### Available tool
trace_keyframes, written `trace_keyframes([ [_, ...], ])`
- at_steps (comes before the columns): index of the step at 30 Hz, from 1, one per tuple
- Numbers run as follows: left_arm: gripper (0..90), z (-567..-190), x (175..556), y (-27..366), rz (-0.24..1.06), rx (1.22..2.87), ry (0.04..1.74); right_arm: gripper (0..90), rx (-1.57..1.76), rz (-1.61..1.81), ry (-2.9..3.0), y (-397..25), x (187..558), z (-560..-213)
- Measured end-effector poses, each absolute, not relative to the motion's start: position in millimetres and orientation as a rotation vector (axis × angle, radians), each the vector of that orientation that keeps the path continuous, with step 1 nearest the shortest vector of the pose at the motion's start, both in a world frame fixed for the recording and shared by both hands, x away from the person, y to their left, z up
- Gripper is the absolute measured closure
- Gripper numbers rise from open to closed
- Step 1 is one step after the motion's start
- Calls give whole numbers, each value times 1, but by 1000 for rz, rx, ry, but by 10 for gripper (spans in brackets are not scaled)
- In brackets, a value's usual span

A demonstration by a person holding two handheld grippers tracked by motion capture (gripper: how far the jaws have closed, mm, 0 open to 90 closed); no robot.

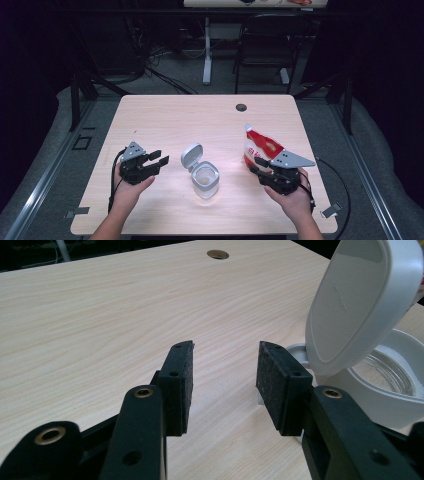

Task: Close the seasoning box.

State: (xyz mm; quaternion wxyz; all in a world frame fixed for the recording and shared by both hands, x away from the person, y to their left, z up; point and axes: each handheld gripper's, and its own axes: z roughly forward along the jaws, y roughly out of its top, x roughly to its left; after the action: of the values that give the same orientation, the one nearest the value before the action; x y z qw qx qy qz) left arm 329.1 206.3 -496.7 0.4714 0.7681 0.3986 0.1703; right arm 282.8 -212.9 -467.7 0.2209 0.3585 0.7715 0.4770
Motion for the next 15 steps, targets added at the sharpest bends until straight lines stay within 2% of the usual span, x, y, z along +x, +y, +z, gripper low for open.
trace_keyframes([
  [15,586,-498,330,207,418,1879,985,660,1049,1292,2076,-251,275,-446],
])
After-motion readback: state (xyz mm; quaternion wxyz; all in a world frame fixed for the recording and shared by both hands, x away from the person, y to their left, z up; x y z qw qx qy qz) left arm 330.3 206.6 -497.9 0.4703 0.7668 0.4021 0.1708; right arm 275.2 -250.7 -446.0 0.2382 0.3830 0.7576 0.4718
